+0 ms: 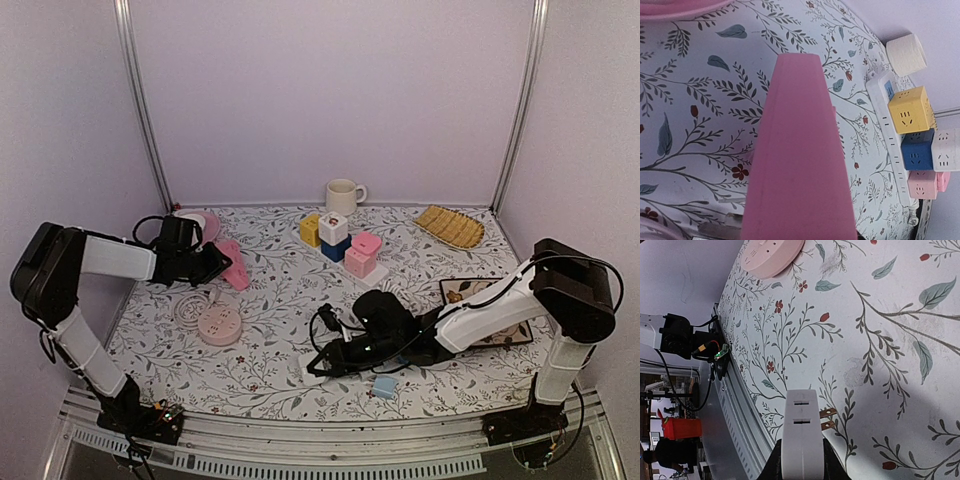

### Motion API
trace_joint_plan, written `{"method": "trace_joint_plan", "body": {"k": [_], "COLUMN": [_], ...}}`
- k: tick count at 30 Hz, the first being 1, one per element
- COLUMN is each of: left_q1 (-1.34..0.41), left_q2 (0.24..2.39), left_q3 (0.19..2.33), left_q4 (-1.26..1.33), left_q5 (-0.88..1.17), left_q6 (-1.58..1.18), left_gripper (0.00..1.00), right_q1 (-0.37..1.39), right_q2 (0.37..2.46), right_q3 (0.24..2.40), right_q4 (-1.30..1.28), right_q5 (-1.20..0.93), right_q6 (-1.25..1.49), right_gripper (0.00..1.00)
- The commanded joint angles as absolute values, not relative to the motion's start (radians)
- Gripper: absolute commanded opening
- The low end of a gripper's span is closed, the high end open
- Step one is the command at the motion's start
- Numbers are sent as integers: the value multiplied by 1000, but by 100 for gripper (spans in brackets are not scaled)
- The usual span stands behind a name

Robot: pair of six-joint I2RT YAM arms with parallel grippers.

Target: Pull the plug off the socket

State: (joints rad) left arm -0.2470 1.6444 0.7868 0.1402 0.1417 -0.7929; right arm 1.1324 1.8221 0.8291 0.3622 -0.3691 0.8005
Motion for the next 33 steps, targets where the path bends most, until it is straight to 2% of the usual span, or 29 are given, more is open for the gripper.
{"method": "trace_joint_plan", "body": {"k": [1, 7, 18, 25, 33], "left_q1": [-235, -235, -235, -238, -258], "left_q2": [1670, 1662, 1593, 1536, 1490], "left_q3": [807, 797, 784, 775, 775], "left_q4": [159, 152, 114, 97, 68], "left_q5": [150, 133, 93, 82, 56], "left_q6": [-764, -754, -711, -694, -675], "left_gripper": [24, 48, 79, 88, 92], "right_q1": [1138, 1137, 1138, 1137, 1138], "right_q2": [1829, 1830, 1800, 1731, 1637], "right_q3": [803, 772, 758, 747, 755], "right_q4": [371, 363, 307, 205, 132], "right_q5": [-368, -368, -312, -197, -115], "right_q6": [828, 836, 823, 795, 760], "right_gripper": [6, 17, 46, 61, 81]}}
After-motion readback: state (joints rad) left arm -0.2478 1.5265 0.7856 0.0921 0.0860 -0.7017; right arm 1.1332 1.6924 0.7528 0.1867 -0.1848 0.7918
